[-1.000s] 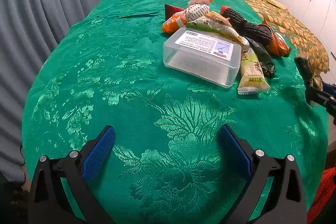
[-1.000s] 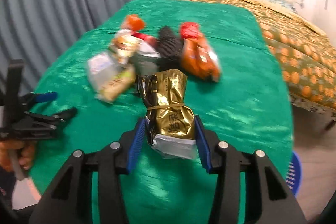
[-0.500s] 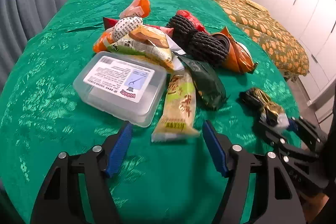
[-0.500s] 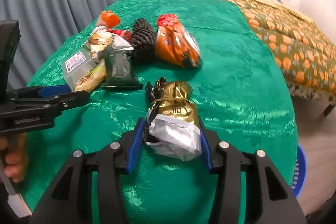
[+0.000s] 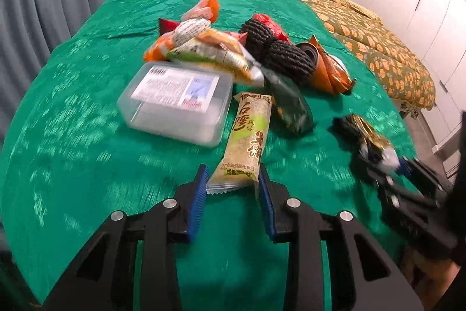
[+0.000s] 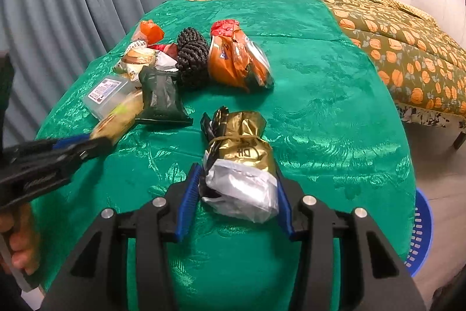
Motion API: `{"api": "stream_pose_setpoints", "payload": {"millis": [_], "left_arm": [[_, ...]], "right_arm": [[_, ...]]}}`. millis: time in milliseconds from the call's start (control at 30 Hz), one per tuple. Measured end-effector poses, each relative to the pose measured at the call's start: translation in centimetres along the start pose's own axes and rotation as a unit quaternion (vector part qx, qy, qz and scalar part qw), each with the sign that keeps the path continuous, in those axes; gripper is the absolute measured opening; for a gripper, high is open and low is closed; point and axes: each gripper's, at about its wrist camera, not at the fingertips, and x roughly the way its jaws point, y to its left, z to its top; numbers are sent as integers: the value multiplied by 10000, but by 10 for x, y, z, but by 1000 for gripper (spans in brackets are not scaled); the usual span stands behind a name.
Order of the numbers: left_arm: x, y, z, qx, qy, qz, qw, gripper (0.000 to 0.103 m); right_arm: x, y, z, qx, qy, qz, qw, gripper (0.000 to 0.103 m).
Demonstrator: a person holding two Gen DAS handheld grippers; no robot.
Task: Collect trash
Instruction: 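Grasp the cream snack bar with the left tool while the right tool holds the gold candy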
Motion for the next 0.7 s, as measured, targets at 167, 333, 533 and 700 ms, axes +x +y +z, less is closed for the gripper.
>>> {"api": "stream_pose_setpoints", "payload": {"millis": [167, 333, 533, 700], "left_arm": [[-18, 0, -29, 247, 93, -76, 9996, 36], [-12, -1, -30, 752, 65, 167, 9970, 70], [-2, 4, -30, 922, -106, 206, 9955, 85], [1, 6, -28, 875, -77, 217, 9959, 89]], "right_arm": [[0, 1, 0, -71, 22, -75, 9999, 45], [2, 5, 1, -185, 72, -199, 9996, 47], [3, 6, 1, -222, 104, -182, 9995, 50], [4, 8, 1, -264, 108, -238, 9993, 50]]}}
